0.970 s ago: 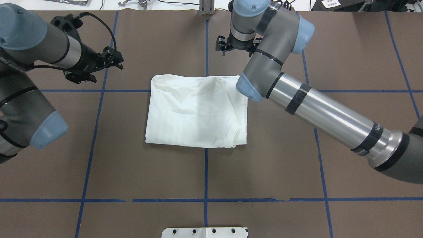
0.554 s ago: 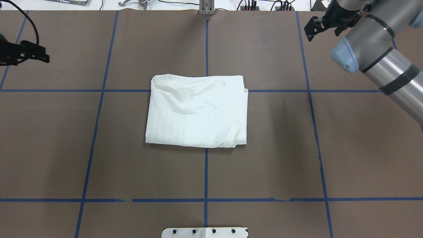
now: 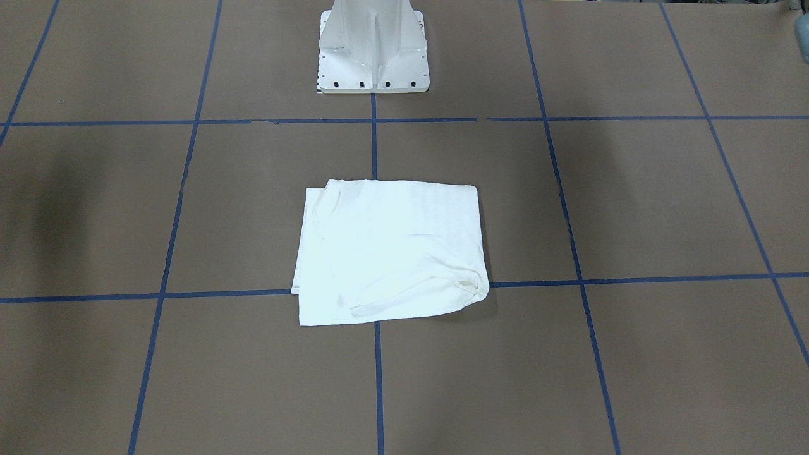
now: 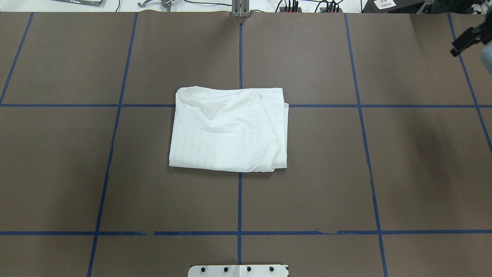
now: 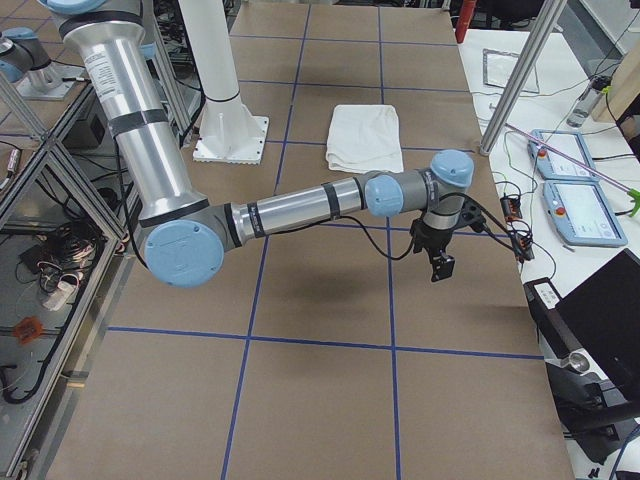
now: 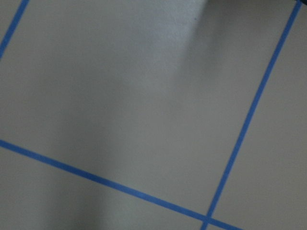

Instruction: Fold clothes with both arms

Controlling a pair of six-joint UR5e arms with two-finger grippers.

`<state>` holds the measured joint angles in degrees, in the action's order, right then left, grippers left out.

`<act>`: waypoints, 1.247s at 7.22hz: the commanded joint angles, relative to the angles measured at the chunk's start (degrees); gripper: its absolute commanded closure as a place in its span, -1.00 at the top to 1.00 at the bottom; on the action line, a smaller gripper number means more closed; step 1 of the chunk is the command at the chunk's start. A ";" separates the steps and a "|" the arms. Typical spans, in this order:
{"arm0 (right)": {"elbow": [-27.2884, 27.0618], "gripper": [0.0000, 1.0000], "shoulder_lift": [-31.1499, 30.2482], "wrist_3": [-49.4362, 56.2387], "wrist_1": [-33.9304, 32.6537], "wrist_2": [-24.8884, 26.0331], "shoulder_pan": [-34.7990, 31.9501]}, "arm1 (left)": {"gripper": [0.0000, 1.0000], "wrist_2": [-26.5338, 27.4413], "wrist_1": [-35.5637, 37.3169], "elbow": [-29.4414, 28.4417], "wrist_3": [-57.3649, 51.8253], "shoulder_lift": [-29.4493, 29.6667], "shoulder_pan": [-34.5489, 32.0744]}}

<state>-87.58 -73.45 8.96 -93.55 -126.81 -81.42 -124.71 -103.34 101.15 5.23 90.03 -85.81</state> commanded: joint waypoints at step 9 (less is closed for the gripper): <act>-10.51 1.00 -16.02 -6.76 -3.22 -5.99 -7.53 | 0.99 -5.00 14.71 -0.43 -6.11 -5.04 -2.61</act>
<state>-98.07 -89.90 2.46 -95.16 -132.61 -88.59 -127.27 -93.48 99.79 -0.80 84.95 -88.43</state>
